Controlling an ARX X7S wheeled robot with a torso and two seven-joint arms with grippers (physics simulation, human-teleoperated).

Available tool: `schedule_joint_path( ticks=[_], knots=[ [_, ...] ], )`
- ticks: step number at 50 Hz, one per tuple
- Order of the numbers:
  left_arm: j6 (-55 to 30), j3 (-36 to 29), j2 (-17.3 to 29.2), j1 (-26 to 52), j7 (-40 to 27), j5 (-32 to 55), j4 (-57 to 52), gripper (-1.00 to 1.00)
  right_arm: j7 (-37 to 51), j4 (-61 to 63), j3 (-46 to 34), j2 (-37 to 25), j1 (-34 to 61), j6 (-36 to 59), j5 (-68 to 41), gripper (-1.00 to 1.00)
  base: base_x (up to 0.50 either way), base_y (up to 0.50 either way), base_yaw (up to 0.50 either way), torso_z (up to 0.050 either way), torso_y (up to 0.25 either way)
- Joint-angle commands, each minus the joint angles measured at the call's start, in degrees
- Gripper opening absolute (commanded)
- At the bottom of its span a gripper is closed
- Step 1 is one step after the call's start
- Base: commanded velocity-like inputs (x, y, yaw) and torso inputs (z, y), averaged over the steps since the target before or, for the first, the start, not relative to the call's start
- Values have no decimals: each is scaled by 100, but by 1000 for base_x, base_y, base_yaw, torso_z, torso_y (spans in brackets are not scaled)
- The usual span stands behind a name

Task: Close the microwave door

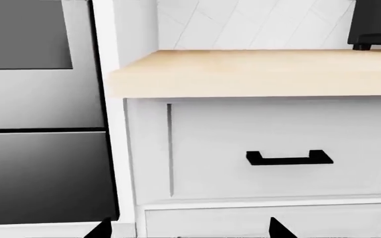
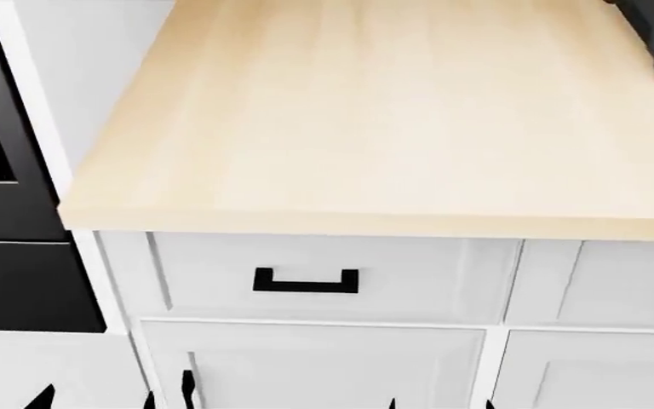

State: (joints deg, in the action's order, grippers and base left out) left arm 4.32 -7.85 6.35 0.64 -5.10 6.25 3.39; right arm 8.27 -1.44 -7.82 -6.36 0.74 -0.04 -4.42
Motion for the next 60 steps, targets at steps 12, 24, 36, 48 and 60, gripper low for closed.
schedule_joint_path(
  ticks=[12,24,36,48,60],
  knots=[
    [8,-130,100,-7,-124,103,-51,100,140,71,-132,-103,8,76,-91,100,0,500,0,0,0],
    [69,-196,152,-18,-162,138,-29,100,204,116,-184,-153,-11,69,-132,100,0,500,0,0,0],
    [73,-262,197,-6,-203,166,-39,100,253,80,-236,-191,7,38,-171,100,0,500,0,0,0],
    [55,-317,236,4,-252,200,-68,100,287,114,-290,-237,7,50,-217,100,0,500,0,0,0],
    [134,-365,273,22,-264,239,8,100,343,126,-343,-267,11,55,-241,100,0,500,0,0,0]
  ],
)
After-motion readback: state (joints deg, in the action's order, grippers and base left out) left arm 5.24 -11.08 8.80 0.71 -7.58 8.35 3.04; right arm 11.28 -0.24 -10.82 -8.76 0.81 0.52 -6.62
